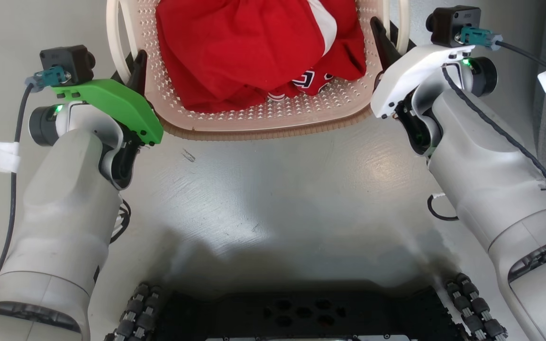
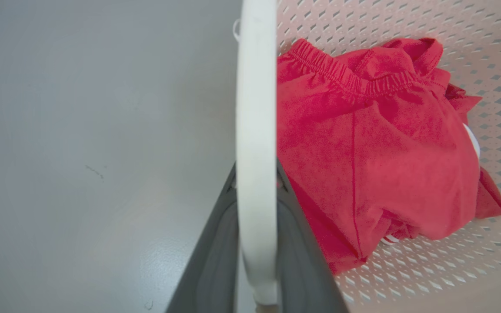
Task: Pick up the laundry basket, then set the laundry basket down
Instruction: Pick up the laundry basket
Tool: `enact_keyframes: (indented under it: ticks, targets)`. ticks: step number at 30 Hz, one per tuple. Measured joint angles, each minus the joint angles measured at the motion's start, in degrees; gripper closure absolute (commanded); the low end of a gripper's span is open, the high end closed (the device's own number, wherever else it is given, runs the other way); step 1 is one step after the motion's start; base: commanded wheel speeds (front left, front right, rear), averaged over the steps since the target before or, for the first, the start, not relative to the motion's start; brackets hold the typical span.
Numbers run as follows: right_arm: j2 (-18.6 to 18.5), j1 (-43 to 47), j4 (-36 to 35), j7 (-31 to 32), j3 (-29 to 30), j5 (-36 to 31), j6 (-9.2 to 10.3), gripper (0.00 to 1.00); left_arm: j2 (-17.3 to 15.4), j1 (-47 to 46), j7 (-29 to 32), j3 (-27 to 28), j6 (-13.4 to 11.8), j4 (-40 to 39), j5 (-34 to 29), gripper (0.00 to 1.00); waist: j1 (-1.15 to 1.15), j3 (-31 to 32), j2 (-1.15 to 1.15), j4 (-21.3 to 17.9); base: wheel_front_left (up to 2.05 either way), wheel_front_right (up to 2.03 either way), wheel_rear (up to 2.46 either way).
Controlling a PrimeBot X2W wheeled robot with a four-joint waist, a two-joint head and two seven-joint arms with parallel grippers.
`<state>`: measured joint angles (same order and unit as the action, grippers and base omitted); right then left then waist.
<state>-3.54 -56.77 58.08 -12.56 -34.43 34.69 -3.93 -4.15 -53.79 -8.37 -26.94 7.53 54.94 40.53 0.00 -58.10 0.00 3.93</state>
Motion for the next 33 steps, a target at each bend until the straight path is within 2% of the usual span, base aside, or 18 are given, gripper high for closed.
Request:
enact_keyframes:
  ticks: [15,33]
  targets:
    - [-0.22,0.02,1.53,-0.59,-2.26,2.9,0.09,1.0,-0.03,-0.11,-1.81,-3.09,0.0,1.32,2.52,1.0,0.0,3.0,0.0,-0.21,0.0,0.0,0.0]
    - [0.43,7.04,3.66,-1.01,-5.11,8.35,-0.26,1.0,-0.11,6.42,-2.02,-7.47,0.02,3.37,6.26,1.0,0.0,13.39,0.0,-1.37,0.0,0.0,0.0]
